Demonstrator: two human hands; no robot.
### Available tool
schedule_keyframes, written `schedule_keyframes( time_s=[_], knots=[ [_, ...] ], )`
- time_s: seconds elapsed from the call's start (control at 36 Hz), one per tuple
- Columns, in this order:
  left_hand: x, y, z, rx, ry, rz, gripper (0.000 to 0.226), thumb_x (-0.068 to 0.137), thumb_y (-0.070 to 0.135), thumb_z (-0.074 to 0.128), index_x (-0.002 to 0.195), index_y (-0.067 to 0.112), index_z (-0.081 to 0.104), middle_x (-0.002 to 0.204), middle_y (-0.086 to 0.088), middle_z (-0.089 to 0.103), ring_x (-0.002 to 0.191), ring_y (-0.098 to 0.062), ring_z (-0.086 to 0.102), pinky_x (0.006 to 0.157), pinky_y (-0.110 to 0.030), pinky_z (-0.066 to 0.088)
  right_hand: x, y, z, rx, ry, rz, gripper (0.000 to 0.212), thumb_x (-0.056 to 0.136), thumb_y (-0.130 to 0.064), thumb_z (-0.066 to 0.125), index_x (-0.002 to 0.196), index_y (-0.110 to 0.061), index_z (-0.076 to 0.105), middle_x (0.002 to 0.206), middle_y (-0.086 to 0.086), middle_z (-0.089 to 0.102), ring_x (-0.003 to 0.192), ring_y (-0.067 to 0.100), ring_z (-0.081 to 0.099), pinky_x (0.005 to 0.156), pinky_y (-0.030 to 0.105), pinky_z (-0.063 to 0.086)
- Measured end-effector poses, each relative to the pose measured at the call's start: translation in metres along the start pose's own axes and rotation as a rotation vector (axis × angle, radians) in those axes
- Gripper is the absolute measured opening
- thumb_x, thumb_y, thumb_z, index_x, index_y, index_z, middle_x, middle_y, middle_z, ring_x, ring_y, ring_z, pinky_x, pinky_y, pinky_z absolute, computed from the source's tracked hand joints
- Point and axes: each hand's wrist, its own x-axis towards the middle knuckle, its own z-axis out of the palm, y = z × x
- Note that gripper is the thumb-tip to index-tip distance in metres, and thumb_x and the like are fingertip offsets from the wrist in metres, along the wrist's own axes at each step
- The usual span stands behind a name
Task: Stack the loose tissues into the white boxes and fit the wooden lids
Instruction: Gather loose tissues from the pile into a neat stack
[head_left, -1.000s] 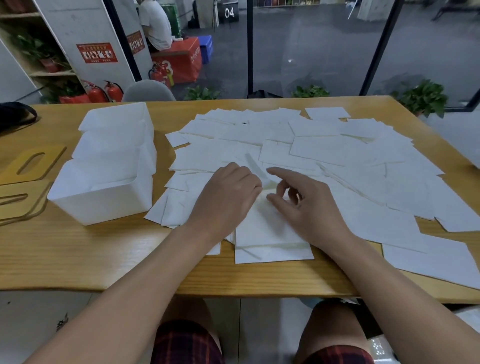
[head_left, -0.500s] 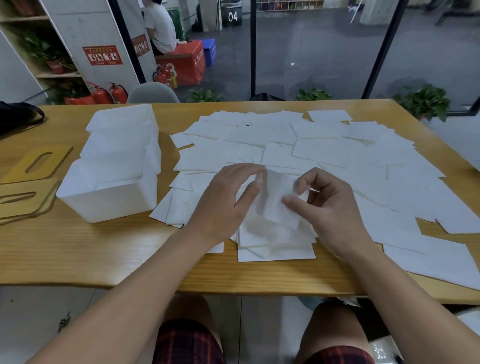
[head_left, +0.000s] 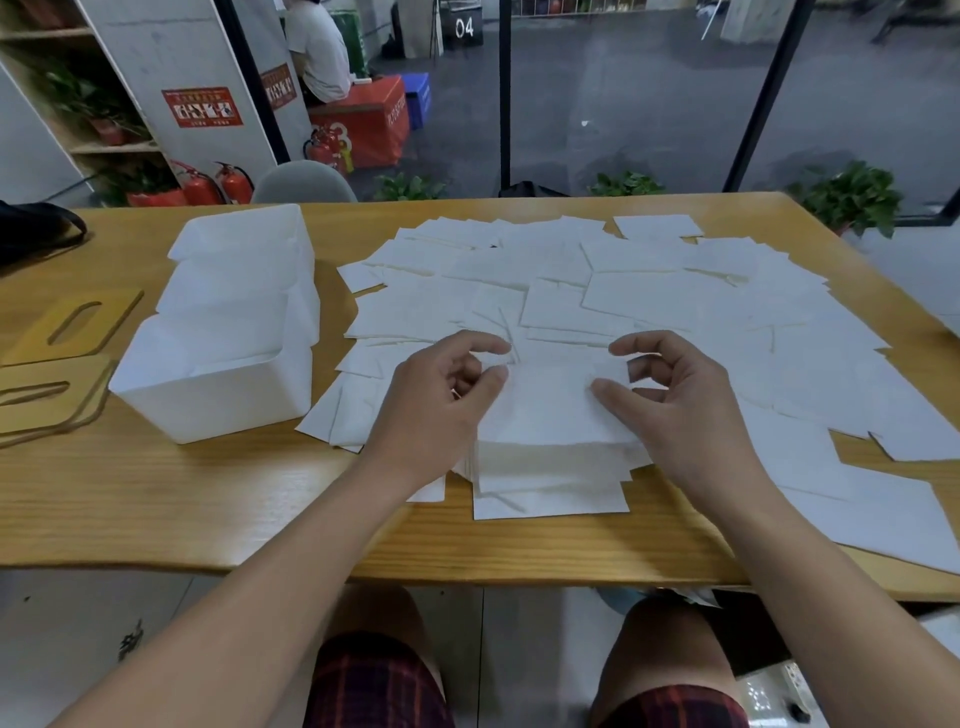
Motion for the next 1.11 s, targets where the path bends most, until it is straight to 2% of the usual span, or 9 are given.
schedule_keyframes(
  time_s=[0.06,0.19,0.36,0.53,0.67,0.78,0.86,1.0,1.11],
  knots=[
    [-0.005,-0.002,0.0,-0.007,0.014,-0.008,0.018,0.104,0.029,0.074,0.119,0.041,0.075,0.075,0.012,0.062,0.066,-0.005,0.057,0.065,-0.014,0.046,-0.001,0.002,-0.001,-0.017,-0.012,0.026,0.029,0.09,-0.029,0.09,0.112,-0.037,0.073,0.092,-0.008,0.069,0.063,0.014,0.068,0.058,0.023,0.049],
    [-0.013,-0.002,0.002,0.082,0.128,0.002,0.02,0.104,0.028,0.075,0.119,0.041,0.078,0.089,0.014,0.07,0.079,-0.012,0.066,0.065,-0.012,0.047,-0.005,0.003,0.0,-0.027,-0.02,0.018,0.028,0.092,-0.029,0.088,0.115,-0.038,0.074,0.097,0.001,0.069,0.071,0.038,0.069,0.062,0.035,0.05],
    [-0.018,-0.006,0.003,0.104,0.067,-0.022,0.025,0.105,0.026,0.073,0.125,0.04,0.075,0.078,0.011,0.072,0.07,-0.012,0.067,0.069,-0.012,0.05,-0.008,0.009,-0.001,-0.17,-0.044,0.005,0.029,0.092,-0.037,0.087,0.116,-0.04,0.071,0.089,-0.009,0.067,0.063,0.012,0.068,0.053,0.013,0.043],
    [-0.025,-0.012,0.009,0.304,0.046,-0.032,0.028,0.106,0.029,0.072,0.133,0.033,0.072,0.079,0.017,0.071,0.074,-0.006,0.07,0.072,-0.009,0.05,-0.017,0.015,0.002,-0.353,-0.053,-0.049,0.034,0.092,-0.023,0.086,0.118,-0.035,0.067,0.087,-0.015,0.069,0.062,0.011,0.068,0.063,0.013,0.05],
    [-0.025,-0.015,0.009,0.447,0.04,0.03,0.028,0.104,0.038,0.072,0.132,0.032,0.072,0.086,0.017,0.062,0.086,-0.005,0.062,0.078,-0.022,0.053,-0.014,0.014,0.004,-0.608,0.011,-0.244,0.024,0.091,-0.03,0.087,0.111,-0.026,0.075,0.102,-0.014,0.062,0.072,0.011,0.06,0.07,0.032,0.054],
    [-0.019,-0.016,0.009,0.476,0.031,0.027,0.026,0.1,0.047,0.074,0.123,0.034,0.074,0.098,0.021,0.052,0.096,-0.001,0.055,0.08,-0.021,0.048,0.005,0.012,0.012,-0.629,-0.025,-0.324,0.014,0.096,-0.031,0.082,0.109,-0.026,0.079,0.106,-0.015,0.06,0.085,0.007,0.059,0.074,0.023,0.049],
    [-0.018,-0.016,0.014,0.444,0.009,0.015,0.022,0.1,0.045,0.075,0.117,0.031,0.076,0.099,0.018,0.054,0.097,-0.004,0.057,0.085,-0.029,0.055,0.025,0.012,0.025,-0.673,-0.076,-0.346,0.015,0.097,-0.031,0.08,0.11,-0.024,0.08,0.105,-0.014,0.063,0.09,0.006,0.057,0.076,0.015,0.042],
    [-0.02,-0.019,0.014,0.456,0.005,0.013,0.024,0.101,0.047,0.071,0.119,0.032,0.076,0.102,0.019,0.055,0.102,-0.004,0.056,0.087,-0.023,0.05,0.044,0.012,0.047,-0.732,-0.161,-0.353,0.018,0.096,-0.038,0.079,0.102,-0.021,0.08,0.101,-0.009,0.066,0.095,0.015,0.061,0.079,0.039,0.054],
    [-0.021,-0.021,0.015,0.469,0.008,0.016,0.025,0.102,0.048,0.069,0.12,0.032,0.075,0.103,0.02,0.055,0.103,-0.003,0.055,0.085,-0.015,0.045,0.049,0.013,0.055,-0.805,-0.155,-0.353,0.02,0.096,-0.039,0.075,0.088,-0.021,0.077,0.094,-0.008,0.065,0.083,0.019,0.061,0.072,0.044,0.055]
  ],
)
